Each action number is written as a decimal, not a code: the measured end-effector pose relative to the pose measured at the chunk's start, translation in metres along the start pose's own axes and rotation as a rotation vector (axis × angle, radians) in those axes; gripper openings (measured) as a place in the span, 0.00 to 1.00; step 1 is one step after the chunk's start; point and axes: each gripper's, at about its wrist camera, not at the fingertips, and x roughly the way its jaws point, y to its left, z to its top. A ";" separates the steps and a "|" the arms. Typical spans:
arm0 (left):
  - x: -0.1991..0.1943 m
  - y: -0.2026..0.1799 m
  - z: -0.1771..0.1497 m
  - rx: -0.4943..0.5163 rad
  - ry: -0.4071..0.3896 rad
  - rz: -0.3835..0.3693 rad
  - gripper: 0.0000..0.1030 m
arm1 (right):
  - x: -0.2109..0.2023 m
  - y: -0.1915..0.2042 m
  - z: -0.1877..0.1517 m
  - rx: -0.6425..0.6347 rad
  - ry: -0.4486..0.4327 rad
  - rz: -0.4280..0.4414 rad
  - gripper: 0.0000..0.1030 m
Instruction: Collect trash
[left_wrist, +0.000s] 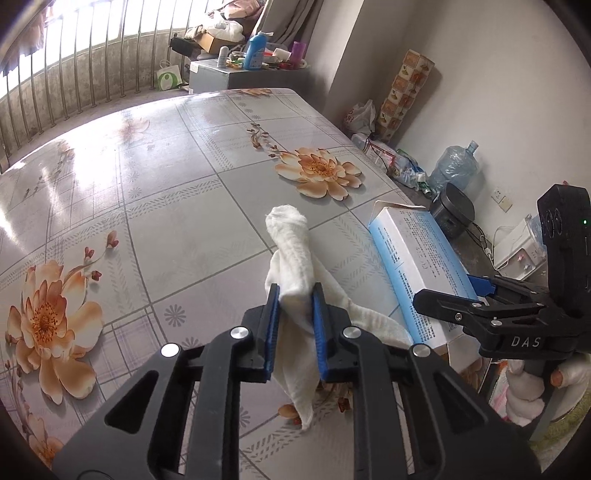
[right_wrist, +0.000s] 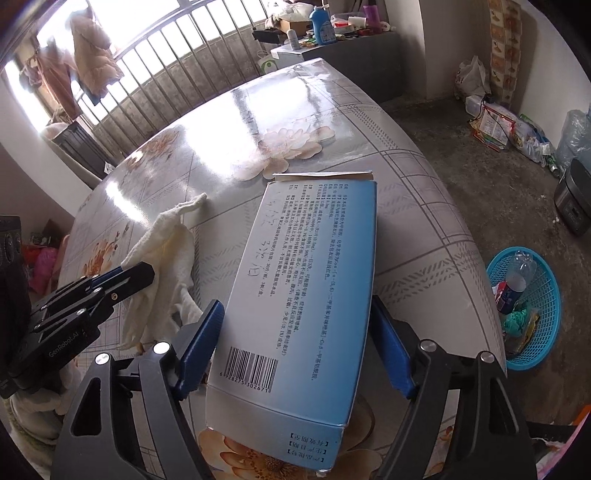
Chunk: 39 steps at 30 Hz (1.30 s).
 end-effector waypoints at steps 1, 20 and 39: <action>-0.005 0.000 -0.002 -0.001 0.004 -0.017 0.08 | -0.003 0.002 -0.004 -0.015 0.009 0.014 0.74; -0.025 -0.002 -0.041 -0.005 0.080 -0.003 0.47 | -0.023 -0.001 -0.028 -0.006 0.014 -0.031 0.79; -0.002 0.003 -0.024 -0.032 0.057 0.063 0.36 | -0.016 0.005 -0.032 -0.041 0.017 -0.057 0.81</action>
